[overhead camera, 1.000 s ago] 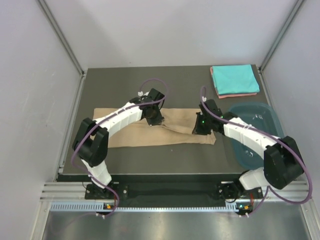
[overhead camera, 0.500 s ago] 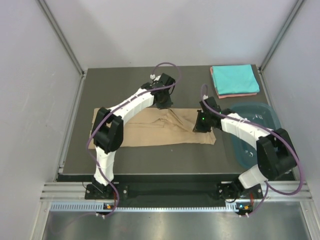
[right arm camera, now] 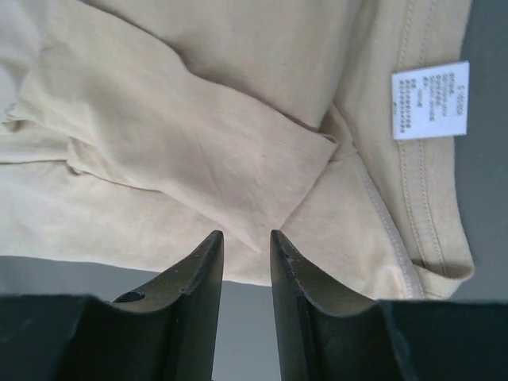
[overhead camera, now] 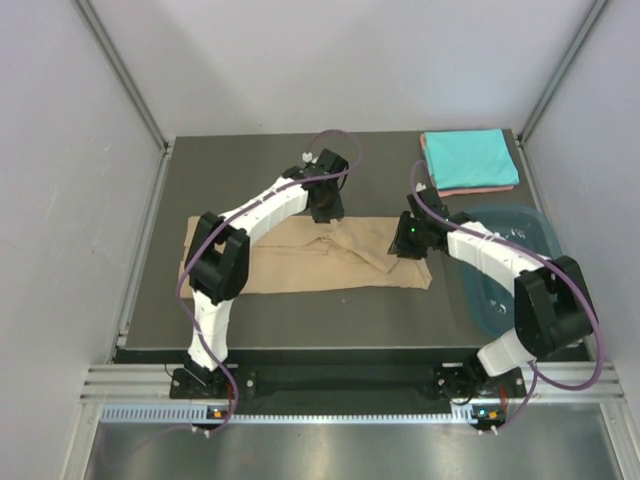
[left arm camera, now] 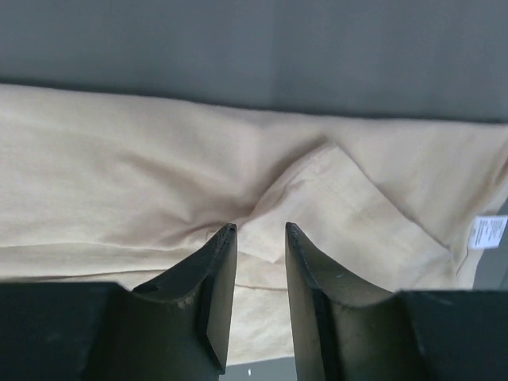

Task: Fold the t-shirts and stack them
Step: Fold the tshirt

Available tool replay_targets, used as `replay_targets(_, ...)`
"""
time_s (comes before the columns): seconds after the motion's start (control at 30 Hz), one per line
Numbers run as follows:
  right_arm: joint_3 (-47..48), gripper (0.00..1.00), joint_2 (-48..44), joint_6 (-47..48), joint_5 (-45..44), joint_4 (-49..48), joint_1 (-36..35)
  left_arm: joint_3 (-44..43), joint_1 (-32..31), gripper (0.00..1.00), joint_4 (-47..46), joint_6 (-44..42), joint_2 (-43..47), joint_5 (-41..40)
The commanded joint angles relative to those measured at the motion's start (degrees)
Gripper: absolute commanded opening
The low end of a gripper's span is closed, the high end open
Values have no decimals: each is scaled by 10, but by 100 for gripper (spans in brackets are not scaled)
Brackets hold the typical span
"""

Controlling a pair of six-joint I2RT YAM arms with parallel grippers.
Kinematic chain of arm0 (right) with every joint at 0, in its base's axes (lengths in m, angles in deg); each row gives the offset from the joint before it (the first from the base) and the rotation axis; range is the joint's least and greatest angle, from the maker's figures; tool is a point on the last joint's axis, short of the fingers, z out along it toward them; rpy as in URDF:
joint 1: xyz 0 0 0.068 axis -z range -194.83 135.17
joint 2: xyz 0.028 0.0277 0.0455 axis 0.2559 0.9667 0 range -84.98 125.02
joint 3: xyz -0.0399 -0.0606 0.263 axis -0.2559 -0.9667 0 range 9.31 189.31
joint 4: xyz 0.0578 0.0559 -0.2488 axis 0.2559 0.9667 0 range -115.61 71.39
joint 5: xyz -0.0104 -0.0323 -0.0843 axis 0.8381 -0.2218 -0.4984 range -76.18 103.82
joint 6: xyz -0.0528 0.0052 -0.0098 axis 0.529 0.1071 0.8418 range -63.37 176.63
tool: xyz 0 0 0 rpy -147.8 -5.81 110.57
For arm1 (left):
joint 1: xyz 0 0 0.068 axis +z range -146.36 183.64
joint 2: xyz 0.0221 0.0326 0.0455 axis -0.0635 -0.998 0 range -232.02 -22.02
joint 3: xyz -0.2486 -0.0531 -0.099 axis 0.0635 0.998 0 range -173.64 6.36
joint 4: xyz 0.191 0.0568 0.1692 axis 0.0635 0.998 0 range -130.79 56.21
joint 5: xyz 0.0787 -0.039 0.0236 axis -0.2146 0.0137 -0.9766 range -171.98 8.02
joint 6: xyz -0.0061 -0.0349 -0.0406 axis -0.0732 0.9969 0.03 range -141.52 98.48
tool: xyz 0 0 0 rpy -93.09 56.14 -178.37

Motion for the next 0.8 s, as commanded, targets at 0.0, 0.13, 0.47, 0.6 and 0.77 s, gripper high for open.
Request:
replay_targets(0.0, 39, 31, 0, 25, 16, -28, -6, 26, 2, 36, -47, -28, 45, 57)
replay_targets(0.13, 47, 30, 29, 57, 71, -69, -6, 63, 2, 33, -71, -36, 35, 74)
replay_targets(0.47, 20, 25, 106, 102, 76, -95, -7, 125, 2, 30, -10, 18, 21, 11)
replay_targets(0.6, 16, 24, 96, 109, 36, -73, -4, 125, 2, 30, 21, 28, 28, -11)
replay_targets(0.77, 36, 24, 78, 114, 0, -38, -4, 93, 5, 31, 56, 23, 25, -42)
